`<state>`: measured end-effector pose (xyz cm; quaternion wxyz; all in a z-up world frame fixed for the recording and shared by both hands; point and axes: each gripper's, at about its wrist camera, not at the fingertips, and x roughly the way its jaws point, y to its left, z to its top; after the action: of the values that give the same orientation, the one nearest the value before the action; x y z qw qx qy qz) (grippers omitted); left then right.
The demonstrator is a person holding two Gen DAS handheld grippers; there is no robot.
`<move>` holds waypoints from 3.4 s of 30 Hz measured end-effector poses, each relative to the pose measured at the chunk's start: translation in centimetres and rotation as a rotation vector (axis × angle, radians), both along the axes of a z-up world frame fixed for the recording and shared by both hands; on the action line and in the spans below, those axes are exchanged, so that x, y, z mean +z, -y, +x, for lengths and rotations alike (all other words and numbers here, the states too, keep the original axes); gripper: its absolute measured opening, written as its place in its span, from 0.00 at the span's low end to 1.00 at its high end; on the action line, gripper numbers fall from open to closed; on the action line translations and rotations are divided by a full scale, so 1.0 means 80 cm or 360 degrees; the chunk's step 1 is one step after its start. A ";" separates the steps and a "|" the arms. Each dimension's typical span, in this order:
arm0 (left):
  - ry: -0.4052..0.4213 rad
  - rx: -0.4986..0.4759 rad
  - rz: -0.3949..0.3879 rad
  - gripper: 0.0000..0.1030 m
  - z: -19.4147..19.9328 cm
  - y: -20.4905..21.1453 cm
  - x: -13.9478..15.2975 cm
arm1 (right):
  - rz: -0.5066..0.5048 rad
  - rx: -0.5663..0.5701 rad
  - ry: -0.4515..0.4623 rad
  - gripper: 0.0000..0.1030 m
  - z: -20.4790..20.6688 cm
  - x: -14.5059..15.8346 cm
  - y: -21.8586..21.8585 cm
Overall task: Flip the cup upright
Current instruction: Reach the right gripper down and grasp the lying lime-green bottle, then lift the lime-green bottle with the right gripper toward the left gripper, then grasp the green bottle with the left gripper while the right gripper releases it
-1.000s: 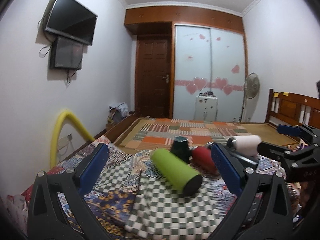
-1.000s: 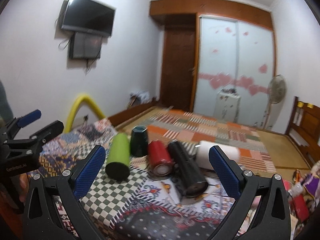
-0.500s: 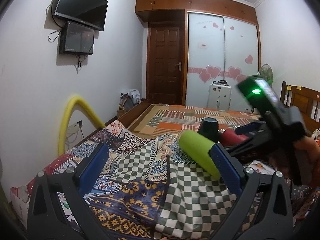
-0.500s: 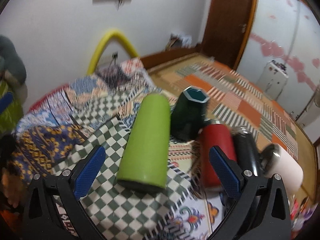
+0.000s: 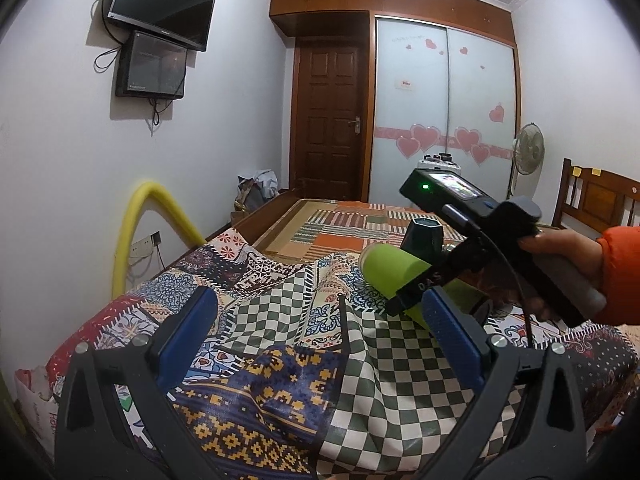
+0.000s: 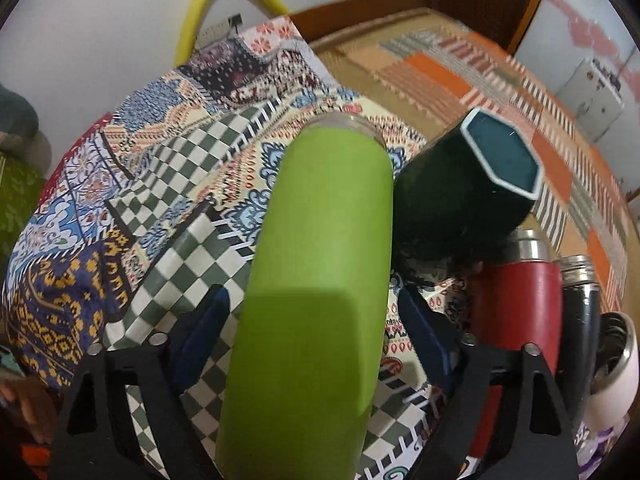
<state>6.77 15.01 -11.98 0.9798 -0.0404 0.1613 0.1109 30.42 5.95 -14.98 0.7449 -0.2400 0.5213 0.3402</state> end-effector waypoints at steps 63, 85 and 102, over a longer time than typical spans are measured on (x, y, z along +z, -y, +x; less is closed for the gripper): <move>-0.0216 -0.0211 0.0057 1.00 0.010 0.119 0.013 | 0.0179 -0.0116 0.0098 0.72 -0.121 0.029 0.183; -0.0921 -0.0436 -0.0044 1.00 0.148 0.218 -0.009 | 0.0596 -0.0595 0.0883 0.83 -0.186 0.074 0.358; -0.1191 -0.0364 -0.0361 0.77 0.198 0.211 -0.038 | 0.0701 -0.0621 0.0880 0.90 -0.175 0.042 0.385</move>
<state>22.63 -1.86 -15.05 0.8489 -0.0868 0.5212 -0.0104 16.45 -24.81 -11.60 0.9412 -0.0537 0.2517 0.2187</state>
